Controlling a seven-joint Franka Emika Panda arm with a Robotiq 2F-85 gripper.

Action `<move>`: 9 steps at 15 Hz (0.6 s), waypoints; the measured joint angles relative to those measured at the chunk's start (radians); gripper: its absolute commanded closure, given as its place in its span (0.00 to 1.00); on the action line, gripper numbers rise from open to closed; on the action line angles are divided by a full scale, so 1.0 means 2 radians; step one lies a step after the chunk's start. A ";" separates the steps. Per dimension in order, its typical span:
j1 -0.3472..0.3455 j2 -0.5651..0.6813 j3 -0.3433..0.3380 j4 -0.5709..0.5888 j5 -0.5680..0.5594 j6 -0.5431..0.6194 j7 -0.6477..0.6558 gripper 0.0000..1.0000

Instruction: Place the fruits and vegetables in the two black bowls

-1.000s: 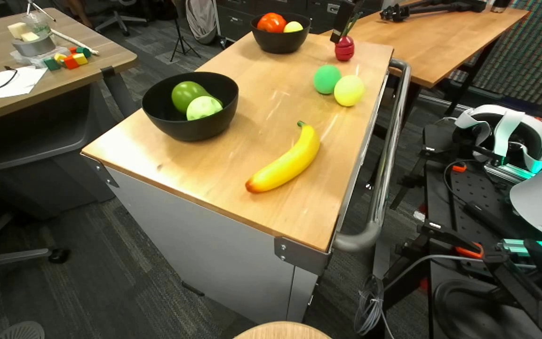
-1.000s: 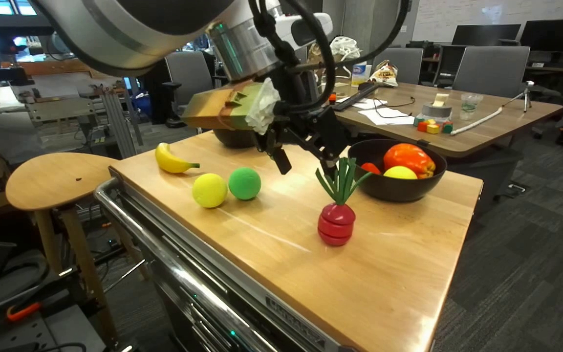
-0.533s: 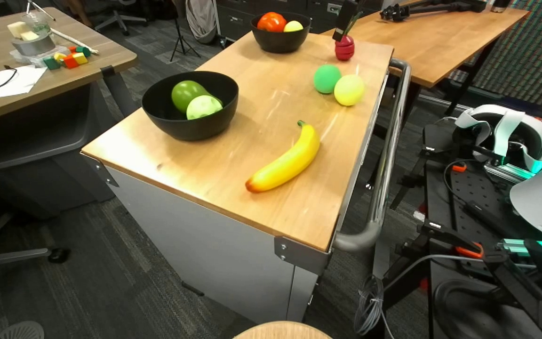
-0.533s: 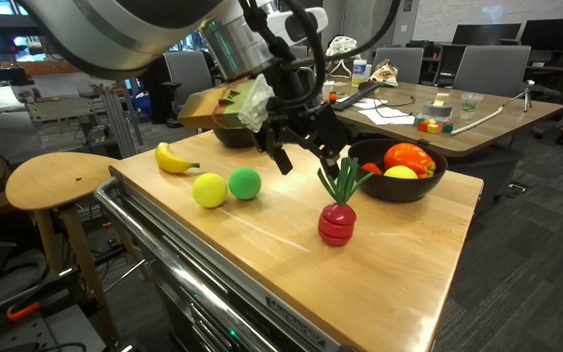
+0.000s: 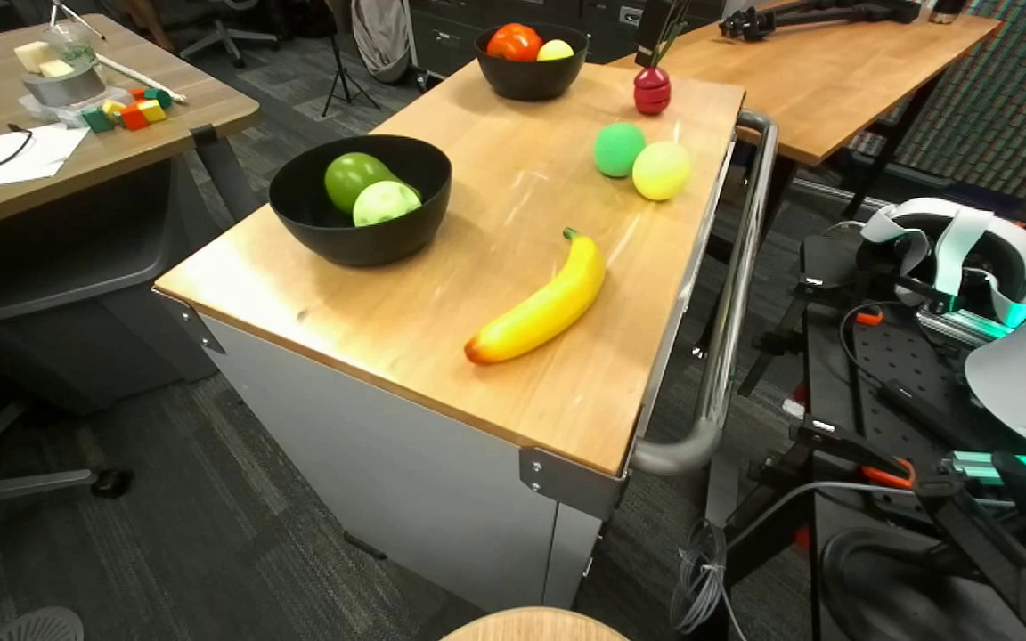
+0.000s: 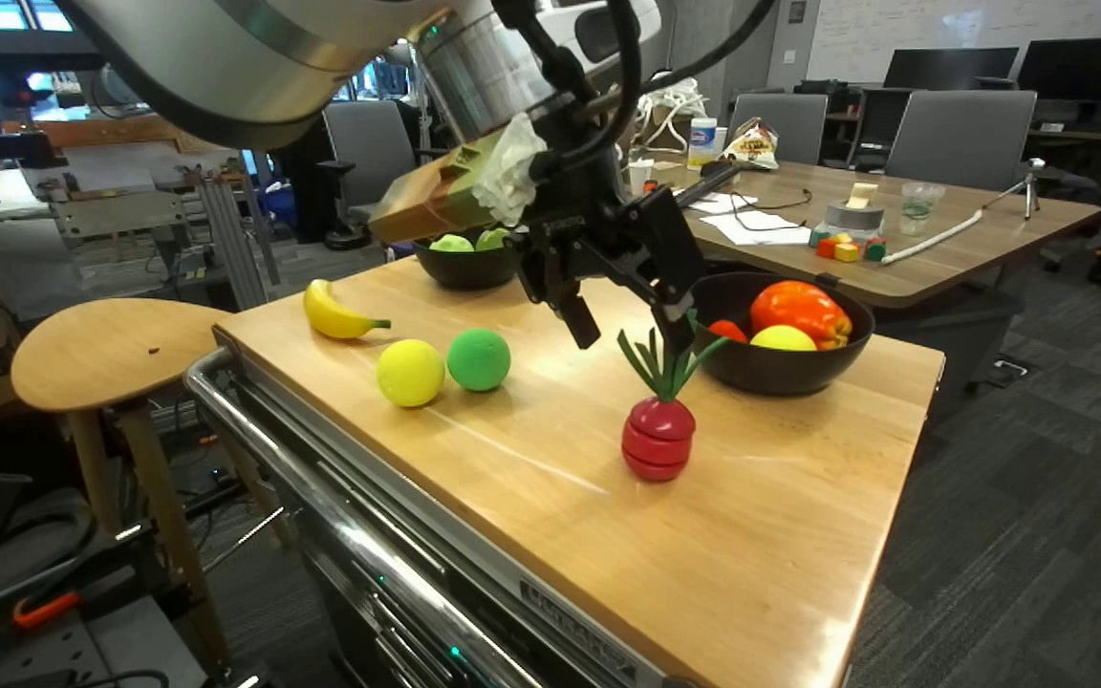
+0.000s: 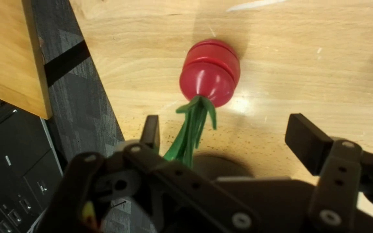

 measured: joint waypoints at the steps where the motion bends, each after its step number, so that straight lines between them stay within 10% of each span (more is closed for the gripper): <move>1: 0.000 0.005 0.000 0.006 -0.003 -0.007 0.004 0.42; 9: 0.000 0.061 -0.001 0.050 -0.004 -0.017 0.024 0.94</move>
